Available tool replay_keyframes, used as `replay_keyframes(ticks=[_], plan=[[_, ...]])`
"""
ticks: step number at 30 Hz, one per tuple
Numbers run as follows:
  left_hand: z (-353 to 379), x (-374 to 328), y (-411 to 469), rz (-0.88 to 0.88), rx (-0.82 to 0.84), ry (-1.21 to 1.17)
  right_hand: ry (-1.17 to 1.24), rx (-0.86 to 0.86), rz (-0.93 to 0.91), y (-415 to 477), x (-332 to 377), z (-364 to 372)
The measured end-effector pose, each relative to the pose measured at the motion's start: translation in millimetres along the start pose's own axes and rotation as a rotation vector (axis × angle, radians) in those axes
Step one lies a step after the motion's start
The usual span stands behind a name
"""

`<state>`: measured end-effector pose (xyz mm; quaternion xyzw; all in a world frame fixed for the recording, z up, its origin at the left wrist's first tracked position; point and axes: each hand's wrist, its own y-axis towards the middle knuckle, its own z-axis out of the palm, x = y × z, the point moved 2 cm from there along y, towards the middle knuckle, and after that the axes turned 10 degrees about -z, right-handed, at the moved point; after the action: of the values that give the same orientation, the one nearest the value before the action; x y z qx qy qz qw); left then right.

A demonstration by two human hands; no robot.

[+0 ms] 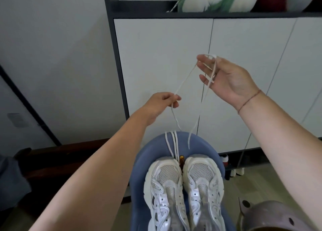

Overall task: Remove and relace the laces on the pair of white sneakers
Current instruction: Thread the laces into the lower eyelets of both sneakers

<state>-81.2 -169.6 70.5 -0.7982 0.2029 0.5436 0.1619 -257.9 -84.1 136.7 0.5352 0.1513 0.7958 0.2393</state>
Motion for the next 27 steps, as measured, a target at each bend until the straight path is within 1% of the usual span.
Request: replay_keyframes(ticks=[6,11,16,20,23,27], plan=[[-21.5,-16.8,2.6,0.034,-0.130,-0.144,0.141,-0.031,-0.092,-6.9,27.8,-23.9],[-32.4,-29.8,5.6,0.041,-0.215,-0.163,0.236,-0.065,-0.165,-24.5,48.4,-29.3],[-48.5,-27.6,4.7,0.021,-0.279,-0.178,0.328,-0.122,-0.208,-33.9,61.8,-42.3],[-50.1,-23.7,4.3,-0.006,-0.267,-0.177,0.305,-0.155,-0.142,-41.6,50.2,-40.9],[-43.7,-26.8,1.6,0.011,-0.234,-0.145,0.256,-0.151,-0.061,-49.7,35.0,-29.7],[-35.8,-48.1,-5.6,0.067,-0.216,-0.113,0.034,-0.113,0.105,-57.4,1.0,-11.6]])
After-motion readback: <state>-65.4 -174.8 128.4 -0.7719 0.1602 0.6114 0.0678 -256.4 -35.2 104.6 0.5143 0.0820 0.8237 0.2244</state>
